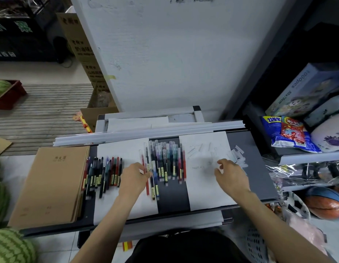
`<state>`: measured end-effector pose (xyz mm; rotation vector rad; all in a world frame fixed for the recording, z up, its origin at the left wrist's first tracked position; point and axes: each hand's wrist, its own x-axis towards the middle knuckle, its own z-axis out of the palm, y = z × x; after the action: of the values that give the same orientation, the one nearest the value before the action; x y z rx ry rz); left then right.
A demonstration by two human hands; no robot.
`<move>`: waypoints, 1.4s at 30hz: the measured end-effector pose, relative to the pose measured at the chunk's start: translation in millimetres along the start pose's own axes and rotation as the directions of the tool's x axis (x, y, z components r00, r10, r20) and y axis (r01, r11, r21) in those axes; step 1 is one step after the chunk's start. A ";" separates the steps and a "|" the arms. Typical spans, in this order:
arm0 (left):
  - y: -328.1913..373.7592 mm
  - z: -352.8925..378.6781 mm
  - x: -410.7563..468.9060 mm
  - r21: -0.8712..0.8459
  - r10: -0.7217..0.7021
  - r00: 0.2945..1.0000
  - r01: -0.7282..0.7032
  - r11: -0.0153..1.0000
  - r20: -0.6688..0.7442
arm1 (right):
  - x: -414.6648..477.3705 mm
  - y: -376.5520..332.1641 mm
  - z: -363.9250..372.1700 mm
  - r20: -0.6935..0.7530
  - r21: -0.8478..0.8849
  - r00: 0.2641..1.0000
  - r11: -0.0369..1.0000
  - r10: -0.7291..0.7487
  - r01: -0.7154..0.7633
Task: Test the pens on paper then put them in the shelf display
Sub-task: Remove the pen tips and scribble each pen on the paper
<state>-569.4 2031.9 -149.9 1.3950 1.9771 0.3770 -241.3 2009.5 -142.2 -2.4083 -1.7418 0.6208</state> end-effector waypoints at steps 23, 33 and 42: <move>-63.0 -24.5 7.6 0.201 0.018 0.976 0.027 0.979 -0.215 | 38.1 -6.8 5.1 0.044 -0.269 0.994 0.957 -0.103 0.111; -56.8 -30.5 35.3 0.470 0.041 0.986 0.041 0.882 -0.163 | 32.0 4.2 8.5 0.033 -0.108 0.999 0.993 -0.040 0.043; -42.7 -33.6 20.7 0.426 0.019 0.997 0.016 0.905 -0.078 | 14.5 -6.4 4.7 -0.016 0.317 0.996 0.946 0.083 -0.074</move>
<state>-626.5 2039.2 -157.9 1.6680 2.2144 -0.0077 -245.0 2024.4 -148.2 -2.2576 -1.4140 0.8014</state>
